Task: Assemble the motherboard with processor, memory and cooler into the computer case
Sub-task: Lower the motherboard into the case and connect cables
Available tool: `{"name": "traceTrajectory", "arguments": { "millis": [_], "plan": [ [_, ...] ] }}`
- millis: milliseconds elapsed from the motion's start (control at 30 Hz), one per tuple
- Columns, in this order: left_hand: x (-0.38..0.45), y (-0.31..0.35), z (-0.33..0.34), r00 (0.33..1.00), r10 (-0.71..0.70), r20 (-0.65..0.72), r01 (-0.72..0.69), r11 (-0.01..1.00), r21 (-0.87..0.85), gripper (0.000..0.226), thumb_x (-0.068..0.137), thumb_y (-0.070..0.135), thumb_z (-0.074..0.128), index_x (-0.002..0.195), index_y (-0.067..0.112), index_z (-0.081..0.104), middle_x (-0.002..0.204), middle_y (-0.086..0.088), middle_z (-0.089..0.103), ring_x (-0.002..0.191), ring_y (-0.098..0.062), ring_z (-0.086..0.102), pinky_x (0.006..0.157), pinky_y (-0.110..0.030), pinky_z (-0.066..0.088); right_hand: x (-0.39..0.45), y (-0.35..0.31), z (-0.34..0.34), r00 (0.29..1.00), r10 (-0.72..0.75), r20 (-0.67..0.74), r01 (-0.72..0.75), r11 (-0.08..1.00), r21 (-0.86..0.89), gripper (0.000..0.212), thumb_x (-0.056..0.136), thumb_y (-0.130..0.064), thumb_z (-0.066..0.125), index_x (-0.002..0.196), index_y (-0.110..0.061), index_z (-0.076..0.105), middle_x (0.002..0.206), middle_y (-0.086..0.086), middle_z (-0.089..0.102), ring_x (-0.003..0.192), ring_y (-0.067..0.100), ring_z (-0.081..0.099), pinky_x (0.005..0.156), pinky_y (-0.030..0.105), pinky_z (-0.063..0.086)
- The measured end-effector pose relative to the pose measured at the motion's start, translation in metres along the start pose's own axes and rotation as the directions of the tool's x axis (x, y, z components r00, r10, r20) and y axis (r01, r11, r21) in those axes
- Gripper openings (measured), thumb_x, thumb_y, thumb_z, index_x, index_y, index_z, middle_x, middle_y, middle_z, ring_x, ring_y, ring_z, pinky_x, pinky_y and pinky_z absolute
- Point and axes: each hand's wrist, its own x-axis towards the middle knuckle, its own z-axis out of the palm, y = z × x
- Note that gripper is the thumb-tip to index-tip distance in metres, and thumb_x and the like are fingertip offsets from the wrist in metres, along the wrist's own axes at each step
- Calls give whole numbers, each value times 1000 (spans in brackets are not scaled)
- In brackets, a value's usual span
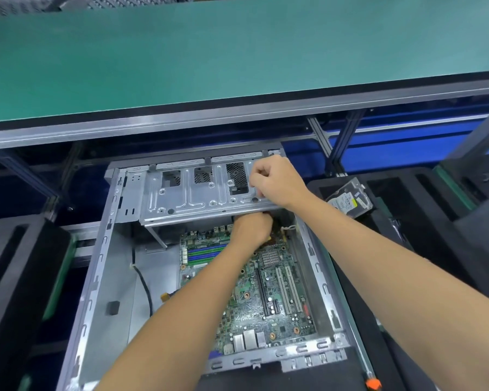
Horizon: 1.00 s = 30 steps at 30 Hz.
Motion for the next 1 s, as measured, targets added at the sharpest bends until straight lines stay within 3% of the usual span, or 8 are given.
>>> {"name": "traceTrajectory", "arguments": {
  "millis": [200, 367, 600, 667, 767, 833, 933, 1000],
  "plan": [
    [-19, -28, -13, 975, 96, 203, -80, 993, -83, 25, 93, 15, 41, 71, 9, 49, 74, -9, 54, 66, -24, 48, 57, -33, 34, -2, -1, 0, 1000, 15, 1, -15, 1000, -20, 19, 80, -12, 54, 67, -1, 62, 61, 16, 62, 54, 18, 49, 63, 44, 54],
    [-38, -55, -39, 859, 144, 491, -169, 986, 7, 30, 82, 16, 49, 54, 15, 40, 52, -1, 40, 48, -18, 36, 51, -28, 29, -2, -2, 1, 1000, 18, 25, -16, 998, -62, 18, 80, -14, 55, 67, -4, 63, 63, 15, 64, 56, 21, 52, 62, 42, 54],
    [-42, -77, -58, 800, 81, 595, -173, 980, 100, 39, 83, 25, 54, 50, 20, 34, 44, 9, 30, 42, -13, 26, 51, -25, 25, -1, -3, 3, 999, 23, 29, -19, 991, -131, 17, 81, -15, 57, 66, -9, 63, 60, 6, 63, 56, 16, 49, 62, 35, 51],
    [-41, -79, -56, 839, 88, 537, -171, 979, 107, 41, 88, 34, 53, 52, 19, 40, 47, 5, 39, 44, -14, 33, 52, -25, 29, -1, -2, 3, 999, 23, 30, -19, 990, -143, 17, 81, -15, 57, 66, -10, 63, 59, 4, 62, 56, 15, 49, 62, 33, 50],
    [-38, -88, -51, 982, 121, 145, -143, 979, 148, 49, 96, 45, 40, 57, 17, 41, 54, 1, 42, 51, -18, 40, 53, -28, 28, 0, -1, 4, 999, 21, 34, -16, 989, -148, 17, 80, -16, 57, 66, -8, 63, 59, 6, 62, 55, 15, 48, 60, 31, 47],
    [-37, -97, -51, 996, 58, -68, -39, 965, 258, 40, 98, 36, 36, 69, 12, 51, 69, -3, 56, 66, -23, 50, 60, -30, 34, 0, 0, 5, 999, 18, 38, -12, 987, -160, 18, 80, -16, 57, 65, -8, 63, 59, 6, 61, 54, 15, 46, 58, 28, 42],
    [-32, -105, -49, 993, -101, -59, 116, 916, 384, 32, 98, 26, 35, 99, 6, 60, 111, -16, 62, 101, -32, 53, 80, -34, 41, 1, 1, 6, 999, 14, 41, -7, 985, -171, 19, 81, -16, 57, 66, -8, 63, 62, 7, 62, 54, 14, 45, 56, 26, 39],
    [-29, -107, -45, 972, -235, 13, 209, 890, 405, 48, 101, 35, 29, 131, 4, 48, 145, -19, 38, 131, -35, 35, 103, -41, 33, 0, 1, 6, 999, 11, 39, -4, 985, -172, 19, 81, -16, 57, 65, -8, 63, 61, 8, 62, 54, 14, 45, 55, 26, 40]
  ]
}}
